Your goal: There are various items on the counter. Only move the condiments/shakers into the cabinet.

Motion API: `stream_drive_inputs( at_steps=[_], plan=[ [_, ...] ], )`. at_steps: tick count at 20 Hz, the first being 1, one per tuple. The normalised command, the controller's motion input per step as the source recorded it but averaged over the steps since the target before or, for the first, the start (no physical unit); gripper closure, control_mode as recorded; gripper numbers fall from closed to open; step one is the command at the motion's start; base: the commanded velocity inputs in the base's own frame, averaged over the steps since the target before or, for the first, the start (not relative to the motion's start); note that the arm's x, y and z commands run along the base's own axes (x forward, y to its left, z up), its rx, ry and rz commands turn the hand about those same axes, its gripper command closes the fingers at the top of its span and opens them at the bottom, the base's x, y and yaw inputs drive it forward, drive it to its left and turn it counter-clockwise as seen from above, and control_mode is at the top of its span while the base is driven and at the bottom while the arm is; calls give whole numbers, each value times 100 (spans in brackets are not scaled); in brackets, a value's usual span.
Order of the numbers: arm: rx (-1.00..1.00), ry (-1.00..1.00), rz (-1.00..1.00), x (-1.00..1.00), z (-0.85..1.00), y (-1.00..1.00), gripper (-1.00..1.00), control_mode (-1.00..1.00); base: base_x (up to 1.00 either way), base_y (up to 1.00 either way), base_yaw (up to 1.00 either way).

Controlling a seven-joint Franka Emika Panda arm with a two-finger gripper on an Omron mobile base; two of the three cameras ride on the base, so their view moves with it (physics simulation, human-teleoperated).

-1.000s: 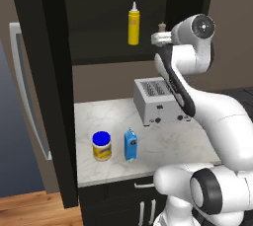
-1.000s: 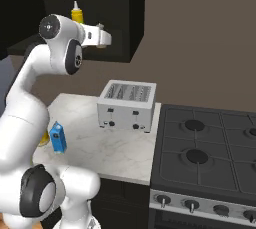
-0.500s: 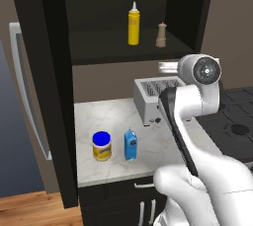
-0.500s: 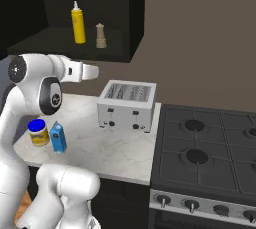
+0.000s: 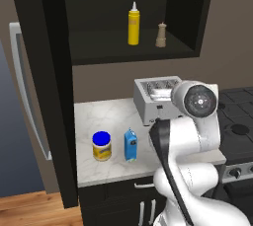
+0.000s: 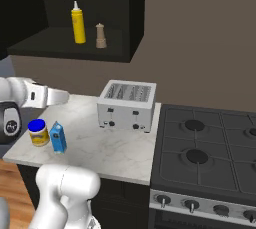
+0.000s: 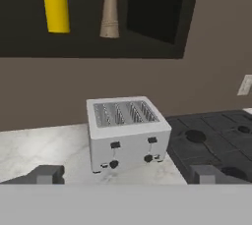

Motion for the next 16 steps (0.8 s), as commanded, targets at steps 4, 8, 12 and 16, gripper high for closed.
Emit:
stream_drive_inputs(
  at_steps=[4, 8, 12, 16],
  plan=[
    [-9, 0, 1, -100, -45, 100, -100, -100, 0, 0, 0],
    [-10, 0, 5, -100, -61, 95, -100, -100, 0, 0, 0],
    [-3, 0, 13, -100, -75, 43, -100, -100, 0, 0, 0],
    [0, 0, 15, -100, -99, 22, -100, -100, 0, 0, 0]
  ],
)
